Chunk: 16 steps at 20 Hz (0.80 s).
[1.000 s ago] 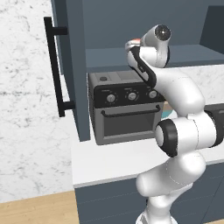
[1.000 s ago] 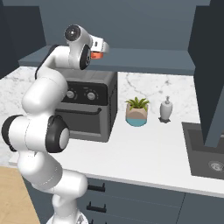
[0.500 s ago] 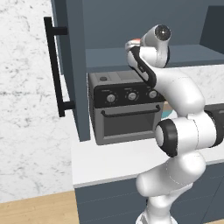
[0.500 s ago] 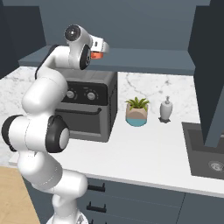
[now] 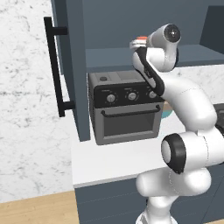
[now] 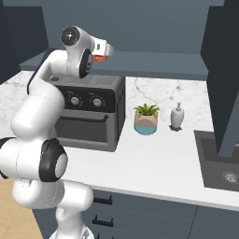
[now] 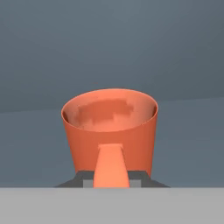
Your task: Gather all objects into one cabinet and sort the glasses and bowls to opposite sides.
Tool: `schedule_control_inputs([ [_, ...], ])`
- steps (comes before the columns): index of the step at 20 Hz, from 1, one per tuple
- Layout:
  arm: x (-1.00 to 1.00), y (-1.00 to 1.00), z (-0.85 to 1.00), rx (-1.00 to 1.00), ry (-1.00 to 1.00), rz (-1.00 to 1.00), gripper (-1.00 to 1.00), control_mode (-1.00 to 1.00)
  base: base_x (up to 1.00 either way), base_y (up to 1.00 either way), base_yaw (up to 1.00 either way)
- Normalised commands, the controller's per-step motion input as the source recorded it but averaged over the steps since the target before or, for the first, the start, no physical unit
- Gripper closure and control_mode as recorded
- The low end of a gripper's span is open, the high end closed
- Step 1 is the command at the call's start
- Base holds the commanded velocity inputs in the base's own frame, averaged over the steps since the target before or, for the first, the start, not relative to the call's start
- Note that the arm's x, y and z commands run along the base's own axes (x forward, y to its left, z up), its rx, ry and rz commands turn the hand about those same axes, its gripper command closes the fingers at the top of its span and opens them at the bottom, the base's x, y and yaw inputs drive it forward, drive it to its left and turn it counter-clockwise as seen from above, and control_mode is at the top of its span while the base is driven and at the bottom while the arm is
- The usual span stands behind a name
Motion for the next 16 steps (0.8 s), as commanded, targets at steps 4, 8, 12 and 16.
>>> schedule_control_inputs([
  [4,-1.00,-0.12,0.51,0.00,-0.07,0.00,1.00,-1.00,0.00,0.00,0.00],
  [8,-1.00,-0.04,0.43,0.00,0.00,0.00,1.00,-1.00,0.00,0.00,0.00],
  [12,-1.00,0.00,0.26,0.00,0.00,-0.03,1.00,-1.00,0.00,0.00,0.00],
  [16,-1.00,0.00,0.04,0.00,0.02,-0.06,1.00,-1.00,0.00,0.00,0.00],
])
